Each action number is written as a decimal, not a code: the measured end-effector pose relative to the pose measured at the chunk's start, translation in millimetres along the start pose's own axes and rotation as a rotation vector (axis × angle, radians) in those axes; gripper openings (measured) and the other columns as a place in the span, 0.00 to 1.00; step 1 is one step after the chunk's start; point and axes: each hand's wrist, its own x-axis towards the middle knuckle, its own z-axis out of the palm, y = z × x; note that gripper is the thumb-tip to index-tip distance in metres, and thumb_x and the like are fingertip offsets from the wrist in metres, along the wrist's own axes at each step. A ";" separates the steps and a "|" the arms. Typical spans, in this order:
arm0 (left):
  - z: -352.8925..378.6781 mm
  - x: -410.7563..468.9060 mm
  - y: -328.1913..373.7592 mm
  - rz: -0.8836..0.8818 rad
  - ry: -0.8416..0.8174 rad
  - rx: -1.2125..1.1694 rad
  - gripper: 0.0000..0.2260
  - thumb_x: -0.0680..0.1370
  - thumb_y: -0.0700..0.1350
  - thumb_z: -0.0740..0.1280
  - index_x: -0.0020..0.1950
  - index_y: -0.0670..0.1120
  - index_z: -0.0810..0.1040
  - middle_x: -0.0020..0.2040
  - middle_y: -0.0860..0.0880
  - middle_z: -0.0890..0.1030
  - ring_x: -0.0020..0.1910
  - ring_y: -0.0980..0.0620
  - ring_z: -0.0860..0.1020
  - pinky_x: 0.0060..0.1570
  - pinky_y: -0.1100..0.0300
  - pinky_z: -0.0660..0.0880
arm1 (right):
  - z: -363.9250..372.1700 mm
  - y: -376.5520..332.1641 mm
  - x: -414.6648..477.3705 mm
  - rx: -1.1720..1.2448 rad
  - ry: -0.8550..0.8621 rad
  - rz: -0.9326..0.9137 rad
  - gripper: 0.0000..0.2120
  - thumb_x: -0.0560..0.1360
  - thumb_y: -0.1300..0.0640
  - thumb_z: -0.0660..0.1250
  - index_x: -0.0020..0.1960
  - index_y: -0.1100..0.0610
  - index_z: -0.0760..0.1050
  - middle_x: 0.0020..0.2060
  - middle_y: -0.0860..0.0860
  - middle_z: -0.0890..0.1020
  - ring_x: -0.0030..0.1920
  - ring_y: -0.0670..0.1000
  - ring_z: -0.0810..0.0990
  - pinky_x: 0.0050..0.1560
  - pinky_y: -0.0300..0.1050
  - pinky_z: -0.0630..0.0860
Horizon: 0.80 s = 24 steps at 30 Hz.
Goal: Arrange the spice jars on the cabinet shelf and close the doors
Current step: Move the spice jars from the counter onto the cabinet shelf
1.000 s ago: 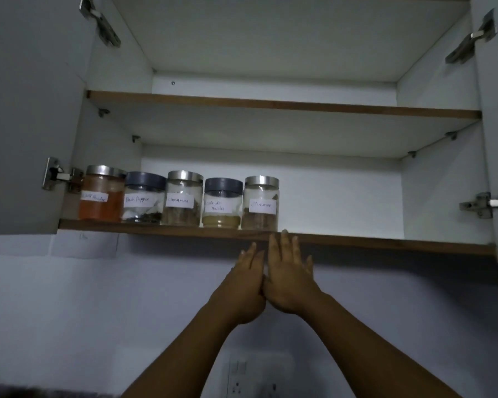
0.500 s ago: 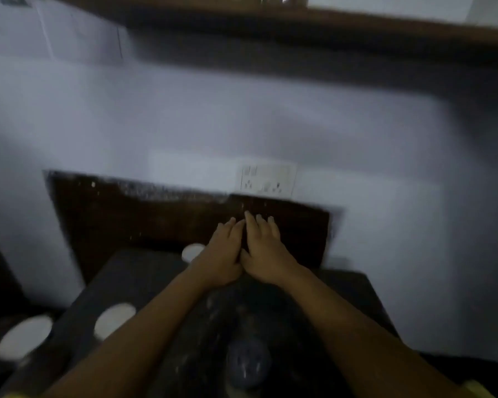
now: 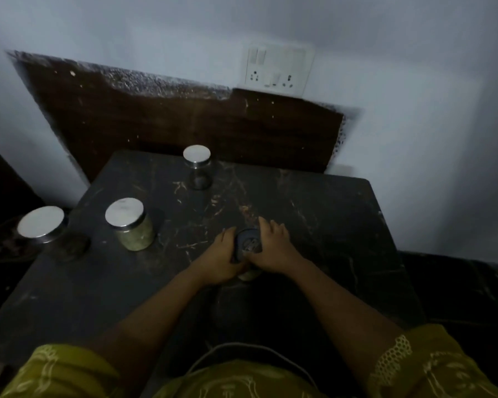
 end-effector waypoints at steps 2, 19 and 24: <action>7.5 -1.4 1.7 0.004 -0.017 -0.042 0.47 0.69 0.52 0.73 0.76 0.41 0.45 0.76 0.40 0.54 0.74 0.45 0.57 0.72 0.55 0.58 | 4.0 7.4 -3.3 0.006 -0.037 0.014 0.52 0.67 0.36 0.68 0.76 0.52 0.39 0.75 0.60 0.48 0.75 0.63 0.47 0.73 0.59 0.51; 4.3 12.5 12.5 0.079 0.172 -0.342 0.35 0.74 0.40 0.68 0.74 0.50 0.51 0.69 0.49 0.68 0.65 0.56 0.69 0.68 0.54 0.66 | -2.2 24.6 -2.3 0.434 0.098 -0.069 0.46 0.69 0.52 0.73 0.76 0.54 0.46 0.73 0.55 0.63 0.71 0.54 0.65 0.68 0.43 0.61; -19.7 12.8 30.4 0.125 0.252 -0.565 0.32 0.77 0.50 0.62 0.75 0.53 0.47 0.73 0.48 0.63 0.66 0.52 0.68 0.61 0.58 0.70 | -27.9 8.2 -5.5 0.743 0.277 -0.109 0.41 0.70 0.53 0.73 0.75 0.52 0.52 0.71 0.55 0.66 0.68 0.54 0.69 0.64 0.54 0.72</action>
